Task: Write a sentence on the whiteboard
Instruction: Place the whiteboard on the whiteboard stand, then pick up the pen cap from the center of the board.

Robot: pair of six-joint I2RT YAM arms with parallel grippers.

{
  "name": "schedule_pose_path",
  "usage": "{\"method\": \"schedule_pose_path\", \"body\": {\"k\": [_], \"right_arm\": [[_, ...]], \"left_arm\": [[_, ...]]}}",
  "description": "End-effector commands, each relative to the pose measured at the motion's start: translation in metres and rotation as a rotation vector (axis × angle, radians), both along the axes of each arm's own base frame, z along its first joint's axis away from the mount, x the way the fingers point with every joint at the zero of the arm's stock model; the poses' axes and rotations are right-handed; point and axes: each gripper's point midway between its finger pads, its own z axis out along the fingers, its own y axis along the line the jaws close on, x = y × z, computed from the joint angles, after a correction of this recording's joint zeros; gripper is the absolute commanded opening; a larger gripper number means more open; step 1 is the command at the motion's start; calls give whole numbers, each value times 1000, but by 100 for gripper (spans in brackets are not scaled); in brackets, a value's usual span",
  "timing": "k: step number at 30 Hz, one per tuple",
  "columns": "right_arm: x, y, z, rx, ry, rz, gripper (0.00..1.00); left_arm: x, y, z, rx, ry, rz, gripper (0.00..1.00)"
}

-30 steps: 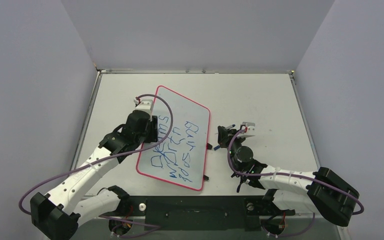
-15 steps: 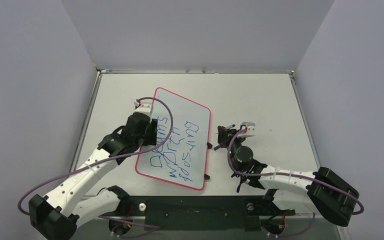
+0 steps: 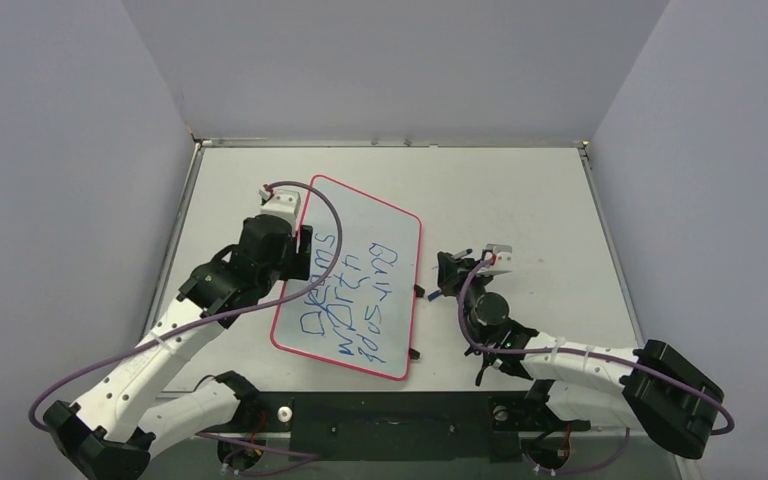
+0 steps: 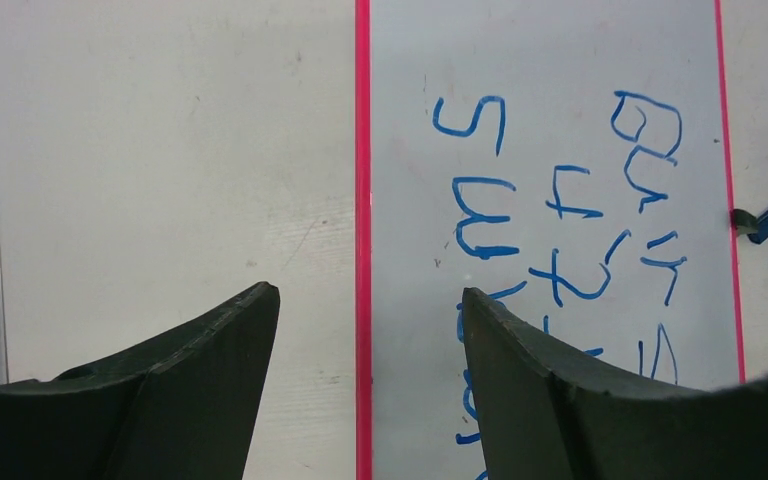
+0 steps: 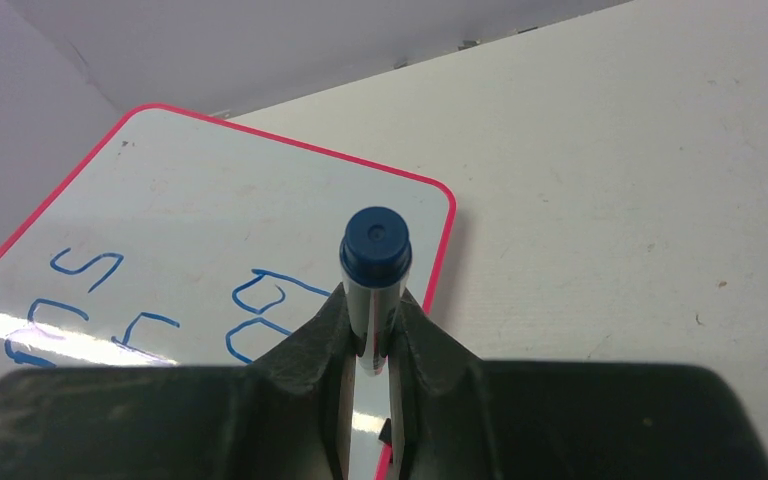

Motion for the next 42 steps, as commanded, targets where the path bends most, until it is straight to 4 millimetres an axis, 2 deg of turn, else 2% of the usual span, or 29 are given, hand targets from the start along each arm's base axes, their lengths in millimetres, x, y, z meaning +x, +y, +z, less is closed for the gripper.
{"method": "schedule_pose_path", "body": {"k": [1,6,9,10,11,12,13,14,17,22,23,24,25,26,27,28,31,33,34,35,39,42], "right_arm": [[2,-5,31,21,-52,-20,0],[2,-23,50,8,-72,-64,0],[-2,-37,63,25,-95,-87,0],[-3,-45,71,45,-113,-102,0],[-4,-49,71,35,-108,-108,0],[-6,-58,79,50,-126,-130,0],[-7,-63,78,39,-119,-140,0],[-9,-73,85,53,-133,-167,0],[-13,-92,88,39,-117,-222,0],[-18,-131,90,28,-57,-362,0],[-18,-137,95,34,-59,-385,0],[-19,-141,93,24,-42,-394,0],[-18,-146,98,31,-45,-411,0],[-18,-149,96,22,-29,-417,0],[-17,-153,102,31,-34,-424,0],[-17,-156,104,34,-27,-426,0],[-11,-166,112,73,-28,-425,0],[-8,-173,112,96,-10,-425,0],[-7,-176,112,105,-7,-427,0],[-3,-180,110,123,-1,-423,0],[5,-189,106,161,22,-414,0],[9,-191,104,171,26,-407,0]], "left_arm": [[7,-1,51,-21,-109,-15,65],[14,-21,78,-31,-136,-85,65],[17,-43,92,-37,-152,-140,65],[20,-50,91,-25,-147,-153,65],[18,-61,99,-34,-161,-182,65],[17,-74,96,-22,-154,-218,65],[17,-82,102,-28,-165,-237,65],[16,-99,99,-16,-159,-283,65],[12,-137,99,-8,-175,-375,64],[2,-217,66,-45,-136,-600,58],[1,-226,61,-54,-126,-626,56],[-2,-243,52,-80,-111,-675,55],[-2,-253,51,-103,-118,-695,54],[-6,-265,39,-108,-88,-736,53],[-6,-273,37,-118,-94,-759,53],[-9,-282,26,-115,-69,-790,52],[-13,-302,3,-94,-31,-859,52],[-11,-314,-29,-62,26,-880,52],[-9,-317,-33,-58,33,-880,51],[-9,-321,-53,-38,72,-885,50],[-5,-329,-89,6,131,-881,49],[-2,-332,-107,30,156,-883,53]]}}
